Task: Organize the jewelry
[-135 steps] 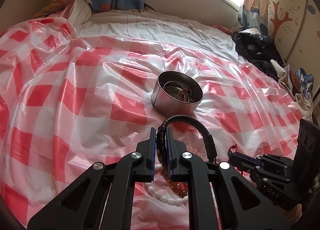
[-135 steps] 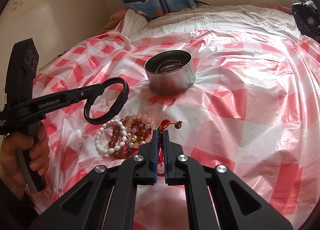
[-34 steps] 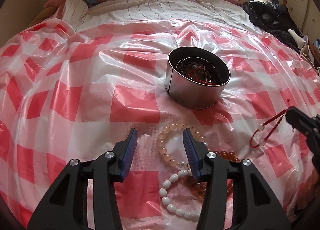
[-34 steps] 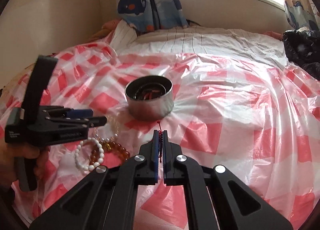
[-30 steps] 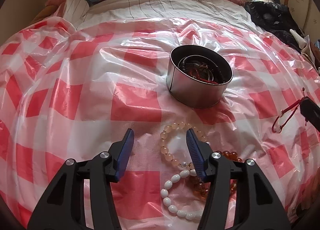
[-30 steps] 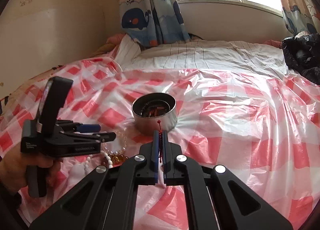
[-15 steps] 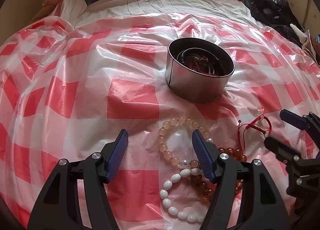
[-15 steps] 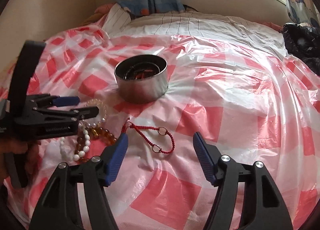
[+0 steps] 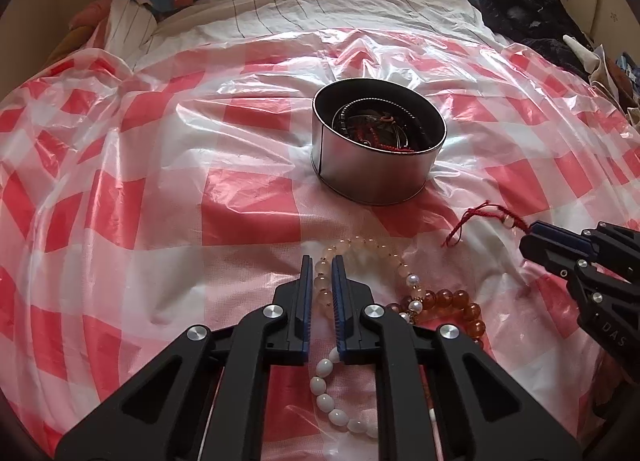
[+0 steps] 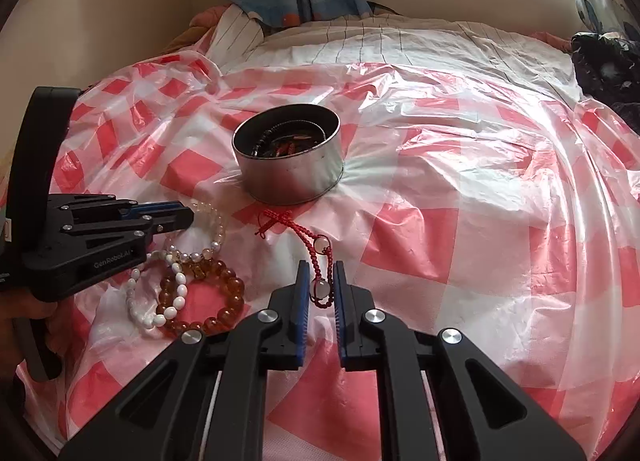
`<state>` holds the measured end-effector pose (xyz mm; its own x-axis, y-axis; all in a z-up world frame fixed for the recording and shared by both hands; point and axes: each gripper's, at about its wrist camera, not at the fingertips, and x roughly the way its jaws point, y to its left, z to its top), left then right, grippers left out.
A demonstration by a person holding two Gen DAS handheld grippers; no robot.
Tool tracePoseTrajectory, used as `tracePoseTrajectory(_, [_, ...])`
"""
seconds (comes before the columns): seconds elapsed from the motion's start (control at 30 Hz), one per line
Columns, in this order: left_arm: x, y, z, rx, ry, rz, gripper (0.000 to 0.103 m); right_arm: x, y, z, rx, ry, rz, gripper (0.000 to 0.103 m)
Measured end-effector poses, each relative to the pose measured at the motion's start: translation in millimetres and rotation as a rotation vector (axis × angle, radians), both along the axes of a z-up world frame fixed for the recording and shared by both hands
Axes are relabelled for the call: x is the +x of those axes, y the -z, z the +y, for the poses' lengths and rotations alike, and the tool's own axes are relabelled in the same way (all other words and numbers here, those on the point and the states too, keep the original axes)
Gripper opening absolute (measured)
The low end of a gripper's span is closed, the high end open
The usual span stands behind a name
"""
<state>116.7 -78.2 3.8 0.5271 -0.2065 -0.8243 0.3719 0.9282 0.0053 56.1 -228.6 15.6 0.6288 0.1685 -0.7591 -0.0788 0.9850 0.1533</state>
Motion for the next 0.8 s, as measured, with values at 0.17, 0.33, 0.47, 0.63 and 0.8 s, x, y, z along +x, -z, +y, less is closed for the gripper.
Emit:
tracePoseTrajectory(0.17, [5, 5, 6, -0.015, -0.023, 0.023, 0.024, 6, 2, 5, -0.034, -0.004, -0.006, 0.067])
tracePoseTrajectory(0.33, [0, 9, -4, 0.031, 0.02, 0.011, 0.01, 13, 15, 6, -0.021, -0.025, 0.066, 0.018])
tracePoseTrajectory(0.47, [-4, -2, -3, -0.011, 0.038, 0.0, 0.007, 7, 6, 6, -0.002, -0.031, 0.023, 0.011])
tracePoseTrajectory(0.63, [-8, -27, 3, -0.106, 0.027, -0.056, 0.007, -1, -13, -1, 0.062, -0.02, -0.077, 0.011])
tracePoseTrajectory(0.8, [-10, -45, 8, -0.18, 0.031, -0.102, 0.007, -8, -32, -1, 0.09, -0.024, -0.179, 0.011])
